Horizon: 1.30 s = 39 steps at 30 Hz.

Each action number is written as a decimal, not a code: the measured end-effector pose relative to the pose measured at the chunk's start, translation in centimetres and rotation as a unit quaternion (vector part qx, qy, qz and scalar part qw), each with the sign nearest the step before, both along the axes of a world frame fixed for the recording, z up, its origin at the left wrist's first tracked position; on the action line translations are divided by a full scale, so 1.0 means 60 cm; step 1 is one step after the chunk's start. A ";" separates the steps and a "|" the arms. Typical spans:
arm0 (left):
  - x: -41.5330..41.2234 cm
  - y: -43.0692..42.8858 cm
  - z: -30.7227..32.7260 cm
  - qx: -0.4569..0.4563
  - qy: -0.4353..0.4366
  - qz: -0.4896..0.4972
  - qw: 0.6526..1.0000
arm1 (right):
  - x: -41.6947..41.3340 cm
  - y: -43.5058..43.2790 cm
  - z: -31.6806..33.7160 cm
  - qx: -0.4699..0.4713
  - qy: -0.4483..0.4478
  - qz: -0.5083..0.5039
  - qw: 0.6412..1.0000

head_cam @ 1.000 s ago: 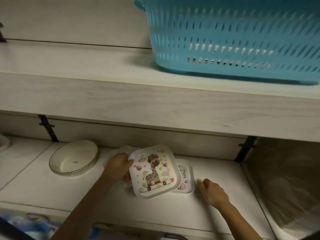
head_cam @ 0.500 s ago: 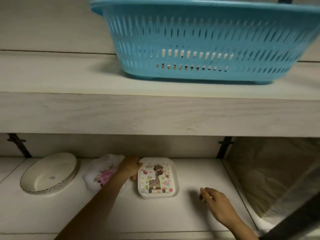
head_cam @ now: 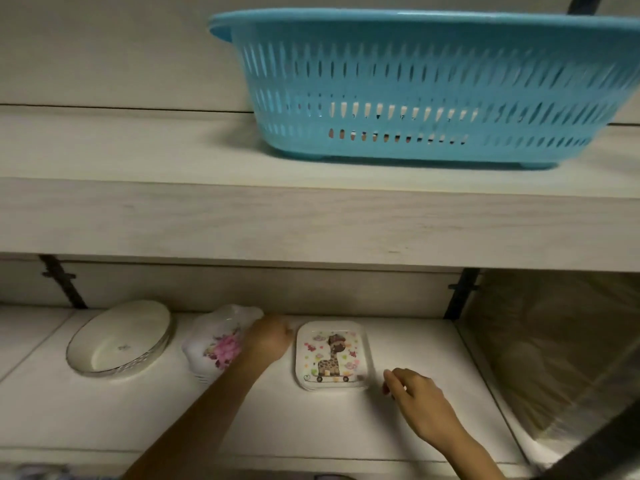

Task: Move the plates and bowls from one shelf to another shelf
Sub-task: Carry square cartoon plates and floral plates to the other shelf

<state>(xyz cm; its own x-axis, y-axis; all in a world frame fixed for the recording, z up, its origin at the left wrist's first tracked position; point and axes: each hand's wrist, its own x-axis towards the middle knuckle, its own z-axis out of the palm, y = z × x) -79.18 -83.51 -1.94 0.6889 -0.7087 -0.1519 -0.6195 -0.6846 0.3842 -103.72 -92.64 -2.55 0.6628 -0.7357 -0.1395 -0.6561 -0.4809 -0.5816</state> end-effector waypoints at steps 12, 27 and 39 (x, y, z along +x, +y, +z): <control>0.013 0.287 0.056 -0.117 -0.099 0.143 0.978 | 0.193 0.115 0.032 -0.082 -0.003 0.238 0.968; 0.107 0.696 0.046 -0.080 -0.148 0.282 0.944 | 0.403 0.454 0.076 -0.113 -0.049 0.399 0.909; 0.236 0.985 0.052 -0.039 -0.163 0.283 0.944 | 0.539 0.759 0.073 -0.088 -0.099 0.430 0.893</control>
